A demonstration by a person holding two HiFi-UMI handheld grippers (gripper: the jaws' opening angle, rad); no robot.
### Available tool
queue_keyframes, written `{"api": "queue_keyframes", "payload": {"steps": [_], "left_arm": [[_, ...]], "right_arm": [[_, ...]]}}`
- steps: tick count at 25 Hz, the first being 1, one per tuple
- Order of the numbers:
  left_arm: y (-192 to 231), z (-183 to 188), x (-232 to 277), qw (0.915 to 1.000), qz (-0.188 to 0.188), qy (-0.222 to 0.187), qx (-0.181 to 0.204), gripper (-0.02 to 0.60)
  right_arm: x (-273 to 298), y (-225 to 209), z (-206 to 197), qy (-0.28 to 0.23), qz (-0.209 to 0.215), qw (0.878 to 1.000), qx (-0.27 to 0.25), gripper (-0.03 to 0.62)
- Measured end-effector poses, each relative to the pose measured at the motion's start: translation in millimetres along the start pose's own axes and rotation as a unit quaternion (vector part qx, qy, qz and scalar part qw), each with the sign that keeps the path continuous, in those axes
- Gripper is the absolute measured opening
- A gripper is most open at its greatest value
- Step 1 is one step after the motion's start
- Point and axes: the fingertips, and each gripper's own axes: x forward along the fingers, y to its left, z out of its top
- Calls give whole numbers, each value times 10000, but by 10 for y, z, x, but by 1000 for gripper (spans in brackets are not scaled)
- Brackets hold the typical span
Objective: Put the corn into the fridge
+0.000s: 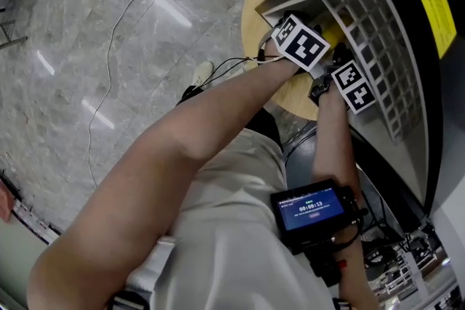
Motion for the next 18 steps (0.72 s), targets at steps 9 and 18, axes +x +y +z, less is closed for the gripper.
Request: {"api": "queue_keyframes", "payload": {"steps": [9, 18], "left_arm": [[-118, 45, -273, 9965, -434, -691, 175, 110], [-153, -142, -629, 9946, -526, -815, 374, 109]], "right_arm": [[-293, -274, 78, -646, -364, 9972, -103, 95], [-574, -135, 49, -896, -185, 9951, -371, 43]]}}
